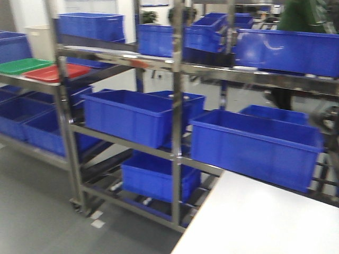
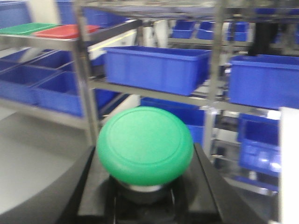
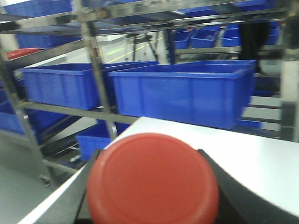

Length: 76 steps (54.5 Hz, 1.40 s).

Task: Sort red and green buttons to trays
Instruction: 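Drive the base, holding both buttons, to the counter with the trays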

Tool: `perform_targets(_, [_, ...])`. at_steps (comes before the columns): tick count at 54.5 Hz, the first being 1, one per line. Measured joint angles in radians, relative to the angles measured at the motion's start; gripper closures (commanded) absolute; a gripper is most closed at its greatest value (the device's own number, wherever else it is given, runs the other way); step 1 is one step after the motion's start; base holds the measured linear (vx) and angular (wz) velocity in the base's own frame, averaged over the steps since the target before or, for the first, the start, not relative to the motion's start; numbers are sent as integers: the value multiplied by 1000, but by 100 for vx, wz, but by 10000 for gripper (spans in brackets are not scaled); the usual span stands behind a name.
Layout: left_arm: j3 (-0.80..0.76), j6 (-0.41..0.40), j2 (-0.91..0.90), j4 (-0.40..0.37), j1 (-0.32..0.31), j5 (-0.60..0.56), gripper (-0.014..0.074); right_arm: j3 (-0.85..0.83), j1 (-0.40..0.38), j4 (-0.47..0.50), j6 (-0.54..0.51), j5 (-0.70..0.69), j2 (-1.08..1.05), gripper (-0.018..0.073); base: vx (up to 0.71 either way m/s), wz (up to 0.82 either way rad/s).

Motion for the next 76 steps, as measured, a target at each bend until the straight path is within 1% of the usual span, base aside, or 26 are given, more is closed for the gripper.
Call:
perform_targets(43, [0,0,-1,0,0,0,596,0,0,0,0,0,0,567,-10,58])
perform_targets(59, [0,0,-1,0,0,0,596,0,0,0,0,0,0,567,7,66])
perform_targets(76, [0,0,-4,0,0,0,596,0,0,0,0,0,0,567,23,49])
